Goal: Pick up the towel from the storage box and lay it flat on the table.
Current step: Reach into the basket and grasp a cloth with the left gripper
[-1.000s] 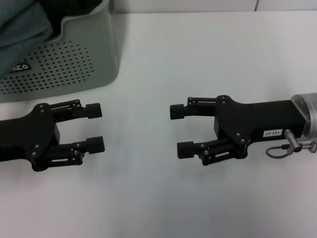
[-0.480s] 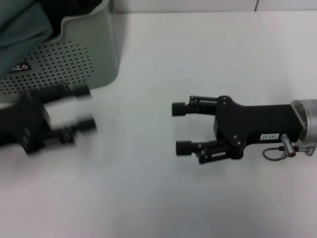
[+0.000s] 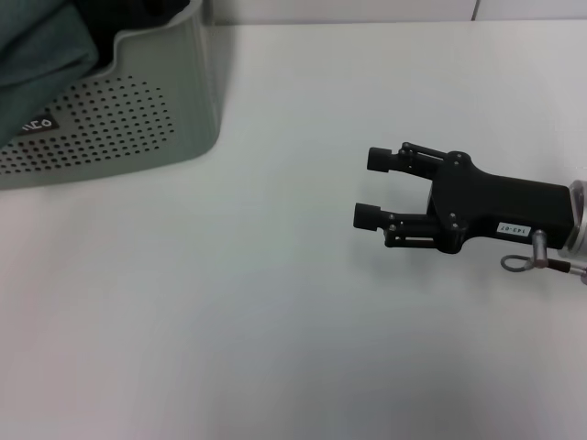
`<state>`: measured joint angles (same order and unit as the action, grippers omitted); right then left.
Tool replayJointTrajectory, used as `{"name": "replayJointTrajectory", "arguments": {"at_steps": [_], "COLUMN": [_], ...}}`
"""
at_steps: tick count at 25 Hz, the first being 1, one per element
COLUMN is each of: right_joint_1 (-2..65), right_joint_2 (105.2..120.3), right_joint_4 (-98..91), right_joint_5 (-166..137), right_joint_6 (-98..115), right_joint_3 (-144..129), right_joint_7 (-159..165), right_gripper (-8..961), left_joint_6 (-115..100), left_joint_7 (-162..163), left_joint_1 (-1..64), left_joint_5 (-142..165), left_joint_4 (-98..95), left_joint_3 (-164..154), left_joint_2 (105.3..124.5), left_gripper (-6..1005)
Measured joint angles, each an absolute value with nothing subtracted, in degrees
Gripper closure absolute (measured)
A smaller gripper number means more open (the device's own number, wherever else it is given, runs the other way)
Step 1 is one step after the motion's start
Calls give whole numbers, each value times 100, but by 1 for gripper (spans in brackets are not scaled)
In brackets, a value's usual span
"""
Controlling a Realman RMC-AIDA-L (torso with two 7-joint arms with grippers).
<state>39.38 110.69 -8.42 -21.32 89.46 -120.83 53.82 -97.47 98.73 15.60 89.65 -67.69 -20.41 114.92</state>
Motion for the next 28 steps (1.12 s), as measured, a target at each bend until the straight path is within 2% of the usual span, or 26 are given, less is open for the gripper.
{"name": "replayJointTrajectory", "arguments": {"at_steps": [6,15,26,28], "right_joint_1": [3885,3884,3831,3830], "right_joint_2": [11131,11172,11262,11285], "right_joint_4": [-853,-840,-849,-842], "right_joint_5": [-2132,-2134,-2101,-2099], "right_joint_6": [8853,8718,8574,8556], "right_joint_3": [-12067,-12067,-12050,-12050], "right_joint_7": [5320,5310,5087,5050], "right_gripper": [97,96,96,96], "left_joint_6": [-8556,-8427,-8659,-8720], "left_joint_7": [10292,10388,10758,10804], "left_joint_1": [1762,2151,2129,2135], "left_joint_5": [10501,11527,11544,11541], "left_joint_4": [-7437,-7439,-7447,-7448], "left_joint_3": [-2087,-2210,-2294,-2294], "left_joint_2": [11549,11734,11634,11625], "left_gripper": [296,308,322,399]}}
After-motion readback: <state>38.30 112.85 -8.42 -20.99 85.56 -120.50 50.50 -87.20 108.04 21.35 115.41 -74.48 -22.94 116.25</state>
